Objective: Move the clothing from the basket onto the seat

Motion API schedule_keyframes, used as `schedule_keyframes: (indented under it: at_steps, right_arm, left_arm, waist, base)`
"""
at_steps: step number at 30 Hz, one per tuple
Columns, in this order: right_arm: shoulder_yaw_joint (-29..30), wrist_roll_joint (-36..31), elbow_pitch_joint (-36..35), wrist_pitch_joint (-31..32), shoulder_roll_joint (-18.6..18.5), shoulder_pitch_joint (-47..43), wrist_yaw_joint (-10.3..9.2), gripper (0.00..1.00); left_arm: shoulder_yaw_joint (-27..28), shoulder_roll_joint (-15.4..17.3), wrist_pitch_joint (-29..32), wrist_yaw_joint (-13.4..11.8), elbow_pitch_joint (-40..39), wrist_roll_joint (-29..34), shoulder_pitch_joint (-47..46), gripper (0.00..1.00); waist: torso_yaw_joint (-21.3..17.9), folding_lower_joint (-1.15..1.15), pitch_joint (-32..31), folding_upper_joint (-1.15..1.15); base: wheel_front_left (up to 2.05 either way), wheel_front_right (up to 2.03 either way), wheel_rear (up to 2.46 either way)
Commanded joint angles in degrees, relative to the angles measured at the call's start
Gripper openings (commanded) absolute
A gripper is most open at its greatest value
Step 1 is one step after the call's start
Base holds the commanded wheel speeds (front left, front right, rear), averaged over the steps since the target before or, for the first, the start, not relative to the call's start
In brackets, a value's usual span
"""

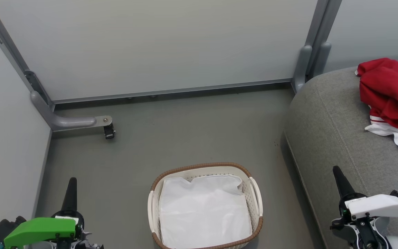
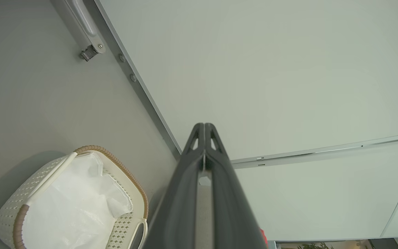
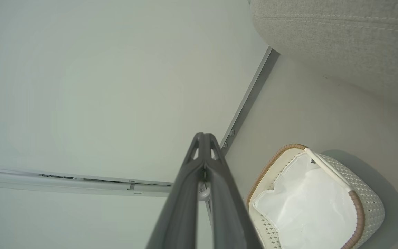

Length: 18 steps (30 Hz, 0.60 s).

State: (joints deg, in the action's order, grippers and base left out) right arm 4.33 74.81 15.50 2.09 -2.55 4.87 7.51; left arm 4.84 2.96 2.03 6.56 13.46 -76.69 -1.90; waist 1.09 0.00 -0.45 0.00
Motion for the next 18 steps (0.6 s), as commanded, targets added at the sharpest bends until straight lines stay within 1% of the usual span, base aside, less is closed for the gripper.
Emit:
schedule_keyframes:
  at_steps: [1,18]
  right_arm:
    - [0.3,1.4,-0.6,0.5,-0.4,1.0,-0.02,0.00]
    - [1.4,9.7,-1.2,2.6,-0.4,1.4,-0.01,0.00]
  left_arm:
    - [0.3,0.0,0.4,0.4,-0.1,-1.4,-1.7,0.00]
    - [1.1,-0.1,2.6,0.7,0.3,-8.8,-3.3,0.00]
  waist:
    - [0.0,0.00,0.0,0.00]
    - [-0.5,0.00,0.3,0.00]
  base:
    - [0.00,0.00,0.00]
    - [0.00,0.00,0.00]
